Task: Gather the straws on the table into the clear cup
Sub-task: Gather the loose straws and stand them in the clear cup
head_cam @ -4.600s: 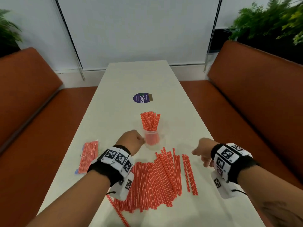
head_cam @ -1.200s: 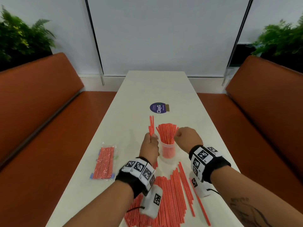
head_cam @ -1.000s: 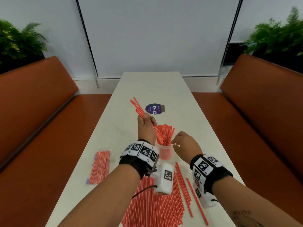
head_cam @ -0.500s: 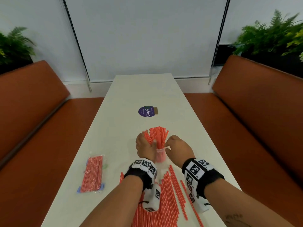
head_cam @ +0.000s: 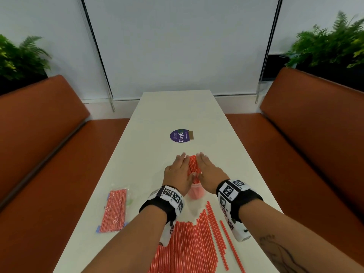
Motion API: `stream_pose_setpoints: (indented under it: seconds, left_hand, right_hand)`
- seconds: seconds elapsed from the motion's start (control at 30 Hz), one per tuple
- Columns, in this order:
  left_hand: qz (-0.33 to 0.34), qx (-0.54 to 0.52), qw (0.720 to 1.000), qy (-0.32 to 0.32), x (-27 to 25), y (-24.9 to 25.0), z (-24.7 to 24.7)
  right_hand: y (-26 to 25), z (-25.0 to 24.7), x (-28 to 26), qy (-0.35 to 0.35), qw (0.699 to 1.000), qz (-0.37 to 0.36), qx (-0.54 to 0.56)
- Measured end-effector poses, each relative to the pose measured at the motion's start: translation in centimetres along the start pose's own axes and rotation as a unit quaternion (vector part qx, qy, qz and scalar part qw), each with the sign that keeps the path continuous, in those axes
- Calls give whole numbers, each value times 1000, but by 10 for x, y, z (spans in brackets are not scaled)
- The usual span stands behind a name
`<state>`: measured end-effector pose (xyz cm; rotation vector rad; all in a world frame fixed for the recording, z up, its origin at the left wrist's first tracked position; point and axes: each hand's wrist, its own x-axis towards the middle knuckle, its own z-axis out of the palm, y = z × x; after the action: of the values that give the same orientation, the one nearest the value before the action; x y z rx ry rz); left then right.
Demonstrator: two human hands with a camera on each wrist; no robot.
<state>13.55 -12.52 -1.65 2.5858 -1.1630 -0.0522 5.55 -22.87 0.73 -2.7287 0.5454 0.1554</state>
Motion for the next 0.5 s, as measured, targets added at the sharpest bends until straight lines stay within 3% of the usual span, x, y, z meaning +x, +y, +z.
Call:
stream_pose_setpoints:
  seconds: [0.13, 0.27, 0.33, 0.43, 0.5]
  left_hand:
    - [-10, -14, 1000, -5, -1, 2, -16]
    - [-71, -34, 997, 10, -9, 3, -47]
    - [-110, -54, 992, -27, -18, 2, -57]
    - [-118, -46, 985, -119, -34, 4, -56]
    - [-129, -49, 980, -144, -49, 5, -45]
  right_hand:
    - [0, -5, -4, 30, 999, 11, 18]
    - [9, -25, -23, 74, 989, 105, 71]
    - [12, -29, -38, 21, 986, 159, 37]
    - [16, -16, -64, -154, 970, 182, -51]
    - [18, 0, -81, -213, 951, 212, -78]
